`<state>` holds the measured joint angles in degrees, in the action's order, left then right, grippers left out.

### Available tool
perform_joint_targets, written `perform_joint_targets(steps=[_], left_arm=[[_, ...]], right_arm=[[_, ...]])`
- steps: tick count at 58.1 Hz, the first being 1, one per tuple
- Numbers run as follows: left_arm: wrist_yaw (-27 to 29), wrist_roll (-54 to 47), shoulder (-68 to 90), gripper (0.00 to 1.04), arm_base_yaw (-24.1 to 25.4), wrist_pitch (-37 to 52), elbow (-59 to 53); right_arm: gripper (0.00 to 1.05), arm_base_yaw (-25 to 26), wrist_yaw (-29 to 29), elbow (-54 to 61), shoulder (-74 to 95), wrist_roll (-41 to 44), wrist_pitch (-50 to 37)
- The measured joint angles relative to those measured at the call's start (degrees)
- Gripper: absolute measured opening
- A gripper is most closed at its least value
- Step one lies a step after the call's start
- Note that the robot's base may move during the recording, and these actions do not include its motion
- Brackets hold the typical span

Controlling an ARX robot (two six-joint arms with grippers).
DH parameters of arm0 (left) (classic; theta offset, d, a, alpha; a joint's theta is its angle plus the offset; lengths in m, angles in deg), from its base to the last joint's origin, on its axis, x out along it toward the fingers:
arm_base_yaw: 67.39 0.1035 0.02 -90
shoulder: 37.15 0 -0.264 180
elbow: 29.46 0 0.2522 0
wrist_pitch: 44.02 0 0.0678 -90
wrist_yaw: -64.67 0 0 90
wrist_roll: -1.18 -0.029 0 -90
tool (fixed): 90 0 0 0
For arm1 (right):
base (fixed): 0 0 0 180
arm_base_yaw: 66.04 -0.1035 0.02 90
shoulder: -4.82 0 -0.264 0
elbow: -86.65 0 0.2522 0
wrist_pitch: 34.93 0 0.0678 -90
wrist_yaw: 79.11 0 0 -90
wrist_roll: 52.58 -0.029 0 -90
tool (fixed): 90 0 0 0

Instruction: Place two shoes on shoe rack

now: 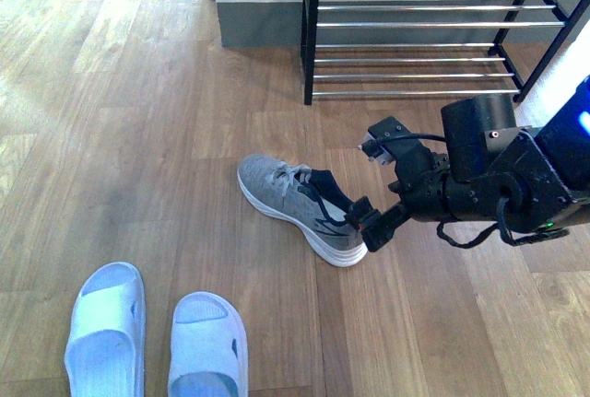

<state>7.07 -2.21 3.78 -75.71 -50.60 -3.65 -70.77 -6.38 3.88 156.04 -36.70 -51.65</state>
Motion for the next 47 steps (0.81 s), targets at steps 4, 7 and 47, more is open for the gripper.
perform_joint_targets(steps=[4,7,47], left_arm=[[0.00,0.00,0.00,0.02,0.00,0.00,0.00],[-0.02,-0.02,0.00,0.02,0.00,0.00,0.00],[0.00,-0.02,0.00,0.02,0.00,0.00,0.00]], right_arm=[[0.95,-0.11,0.13,-0.63,1.11,-1.44,0.63],[0.95,-0.28,0.57,-1.20,1.90,-2.08,0.63],[0.95,0.26,1.29,4.33,-2.80,3.43,-2.03]])
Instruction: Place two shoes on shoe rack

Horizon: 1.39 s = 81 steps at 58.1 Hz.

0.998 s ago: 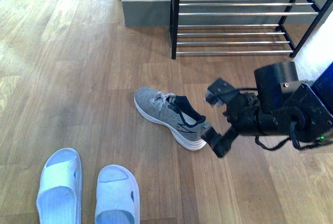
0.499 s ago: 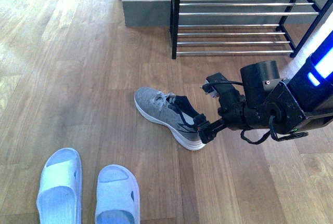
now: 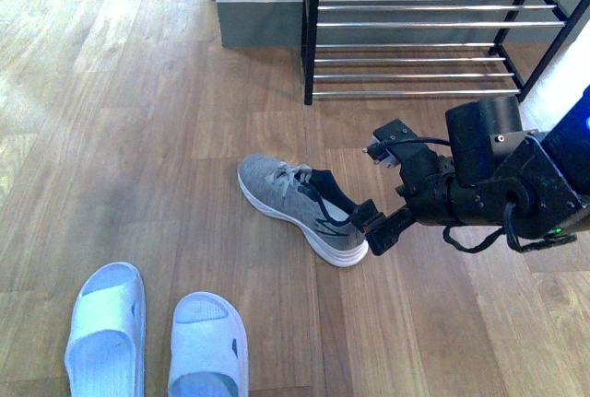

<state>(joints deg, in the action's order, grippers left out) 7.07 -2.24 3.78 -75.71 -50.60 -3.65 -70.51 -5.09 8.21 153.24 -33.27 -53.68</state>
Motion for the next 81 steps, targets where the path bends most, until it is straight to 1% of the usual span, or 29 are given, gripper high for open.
perform_joint_targets(steps=[1,3,6,22,35,46,53,65,81], left_arm=[[0.00,0.00,0.00,0.02,0.00,0.00,0.00],[0.00,0.02,0.00,0.02,0.00,0.00,0.00],[0.00,0.00,0.00,0.02,0.00,0.00,0.00],[0.00,0.00,0.00,0.02,0.00,0.00,0.00],[0.00,0.00,0.00,0.02,0.00,0.00,0.00],[0.00,0.00,0.00,0.02,0.00,0.00,0.00],[0.00,0.00,0.00,0.02,0.00,0.00,0.00],[-0.02,0.00,0.00,0.02,0.00,0.00,0.00],[0.00,0.00,0.00,0.02,0.00,0.00,0.00]], right_arm=[[0.95,0.17,-1.79,0.42,0.42,1.09,-3.45],[0.95,0.20,-2.69,0.15,1.27,1.51,-7.06],[0.95,-0.15,-2.51,-1.97,2.78,2.34,-8.07],[0.95,-3.10,-2.25,-15.06,10.69,3.52,0.46],[0.95,-2.78,-0.28,-24.33,16.39,3.89,6.67],[0.95,-0.83,-2.23,-25.27,15.45,1.88,8.33],[0.95,0.59,-3.78,-25.14,13.97,0.22,11.63],[0.95,0.96,-1.22,-25.38,14.08,0.74,11.10],[0.95,-0.81,-0.07,-32.26,19.17,0.96,13.25]])
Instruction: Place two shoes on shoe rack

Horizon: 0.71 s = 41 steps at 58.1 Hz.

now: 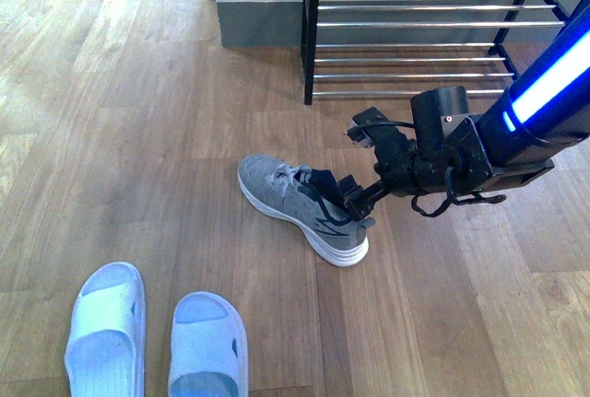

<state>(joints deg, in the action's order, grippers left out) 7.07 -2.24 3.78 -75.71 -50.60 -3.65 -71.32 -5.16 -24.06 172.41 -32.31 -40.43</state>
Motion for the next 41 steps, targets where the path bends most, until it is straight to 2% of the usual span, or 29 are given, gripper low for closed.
perform_joint_targets(steps=[6,9,31,41], left_arm=[[0.00,0.00,0.00,0.02,0.00,0.00,0.00],[0.00,0.00,0.00,0.02,0.00,0.00,0.00],[0.00,0.00,0.00,0.02,0.00,0.00,0.00],[0.00,0.02,0.00,0.02,0.00,0.00,0.00]], right_arm=[[0.95,-0.61,1.20,-2.95,2.40,-0.11,1.05],[0.89,-0.83,1.46,-3.72,3.19,-0.68,1.22],[0.34,-1.75,3.19,-3.96,3.82,-1.53,1.66],[0.10,-1.75,3.39,-1.70,3.41,-2.69,-0.79]])
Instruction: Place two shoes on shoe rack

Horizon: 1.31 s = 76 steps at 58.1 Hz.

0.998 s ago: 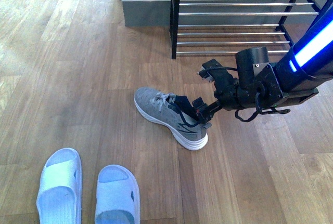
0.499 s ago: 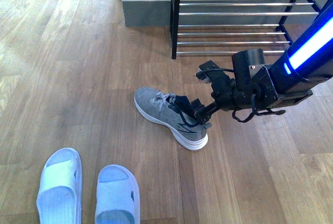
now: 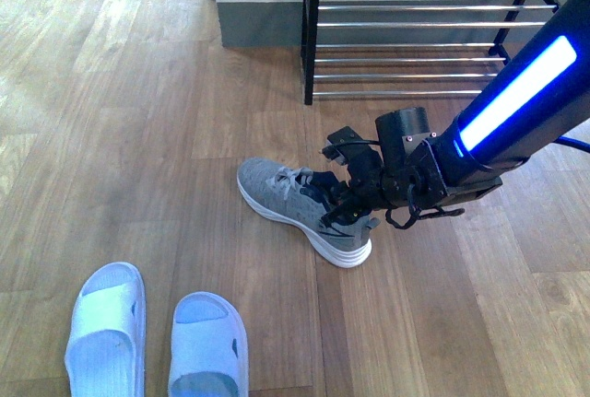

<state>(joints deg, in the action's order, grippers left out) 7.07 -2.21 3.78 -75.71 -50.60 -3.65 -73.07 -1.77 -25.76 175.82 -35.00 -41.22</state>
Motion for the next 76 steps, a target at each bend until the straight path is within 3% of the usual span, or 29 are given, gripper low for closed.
perform_joint_targets(steps=[4,18,43,60,76], left_arm=[[0.00,-0.02,0.00,0.02,0.00,0.00,0.00],[0.00,-0.02,0.00,0.02,0.00,0.00,0.00],[0.00,0.00,0.00,0.02,0.00,0.00,0.00],[0.00,-0.02,0.00,0.02,0.00,0.00,0.00],[0.00,-0.02,0.00,0.02,0.00,0.00,0.00]], right_arm=[[0.04,-0.07,0.33,1.88,-0.90,-0.87,-1.62],[0.04,1.46,1.81,12.72,-6.64,-5.55,-9.03],[0.04,6.45,6.36,45.13,-45.27,-7.93,-22.16],[0.04,12.20,2.86,65.88,-72.87,-9.01,-27.30],[0.04,19.08,-5.49,82.77,-97.70,-9.35,-25.05]])
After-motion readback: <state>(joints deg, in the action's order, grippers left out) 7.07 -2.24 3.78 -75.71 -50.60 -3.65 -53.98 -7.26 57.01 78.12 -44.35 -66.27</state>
